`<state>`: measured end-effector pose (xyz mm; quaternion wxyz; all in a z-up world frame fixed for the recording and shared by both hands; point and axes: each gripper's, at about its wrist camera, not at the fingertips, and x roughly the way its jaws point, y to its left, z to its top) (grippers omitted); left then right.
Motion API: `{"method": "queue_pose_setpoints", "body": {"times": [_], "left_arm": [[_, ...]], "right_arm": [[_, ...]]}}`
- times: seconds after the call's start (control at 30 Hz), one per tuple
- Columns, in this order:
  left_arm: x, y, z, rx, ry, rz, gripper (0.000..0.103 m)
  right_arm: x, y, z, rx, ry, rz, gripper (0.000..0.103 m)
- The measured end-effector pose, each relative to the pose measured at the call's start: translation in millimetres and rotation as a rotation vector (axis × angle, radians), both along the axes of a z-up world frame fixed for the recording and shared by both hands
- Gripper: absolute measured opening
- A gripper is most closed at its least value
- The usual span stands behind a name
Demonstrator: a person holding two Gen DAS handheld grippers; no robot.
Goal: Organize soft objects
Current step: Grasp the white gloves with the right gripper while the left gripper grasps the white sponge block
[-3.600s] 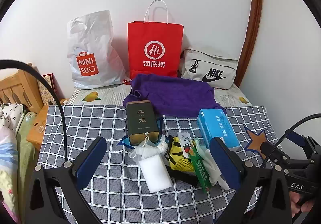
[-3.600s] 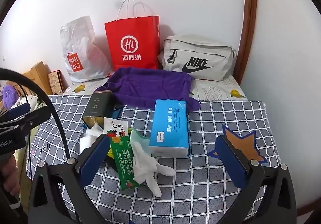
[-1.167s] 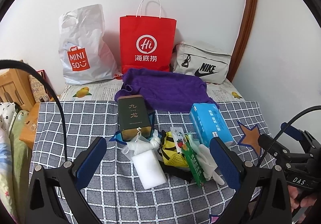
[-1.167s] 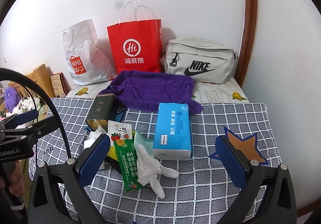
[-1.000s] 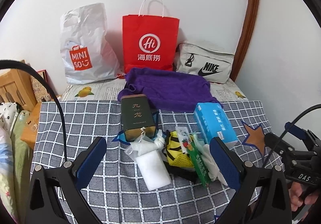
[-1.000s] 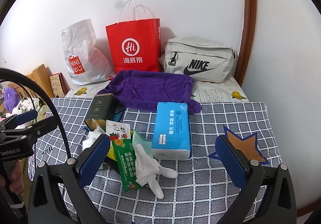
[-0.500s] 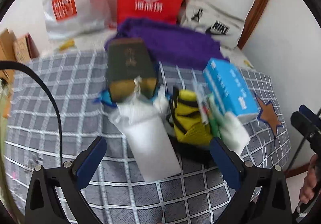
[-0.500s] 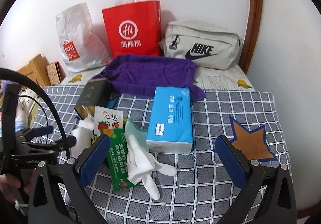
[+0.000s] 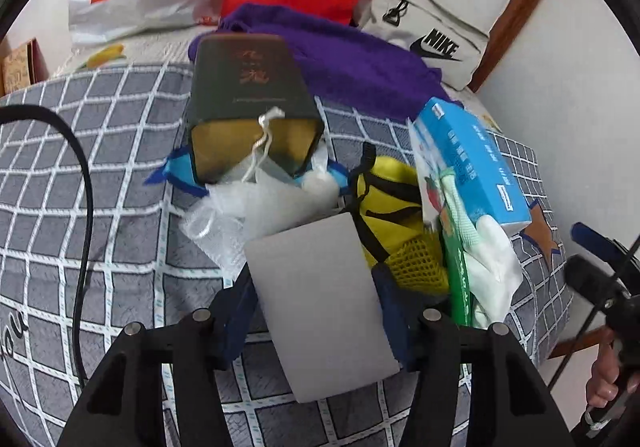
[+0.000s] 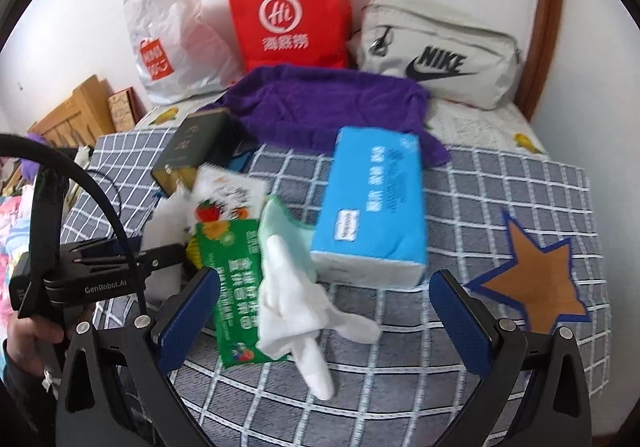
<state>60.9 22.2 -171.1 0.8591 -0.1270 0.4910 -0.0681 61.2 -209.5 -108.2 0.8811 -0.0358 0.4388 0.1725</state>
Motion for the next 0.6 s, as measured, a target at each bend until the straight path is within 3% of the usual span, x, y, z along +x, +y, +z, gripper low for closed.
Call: {"method": "queue_pose_setpoints", "body": {"times": [0.17, 0.3, 0.47, 0.5, 0.6], "left_arm": [[-2.4, -3.4, 4.7, 0.054, -0.04, -0.015, 0.055], [-3.2, 8.1, 7.0, 0.047, -0.043, -0.001, 0.055], [-6.4, 23.8, 10.3, 0.038, -0.052, 0.027, 0.055], [-7.2, 25.9, 11.0, 0.038, -0.054, 0.03, 0.055], [-6.9, 29.7, 10.9, 0.038, -0.053, 0.035, 0.055]], "right_arm": [[-0.3, 19.4, -10.7, 0.005, 0.026, 0.074, 0.103], [-2.2, 32.7, -23.0, -0.018, 0.037, 0.125, 0.103], [10.9, 28.1, -43.8, -0.09, 0.059, 0.072, 0.1], [13.4, 25.3, -47.3, -0.088, 0.067, 0.06, 0.098], [20.3, 20.9, -62.7, -0.069, 0.108, 0.071, 0.072]]}}
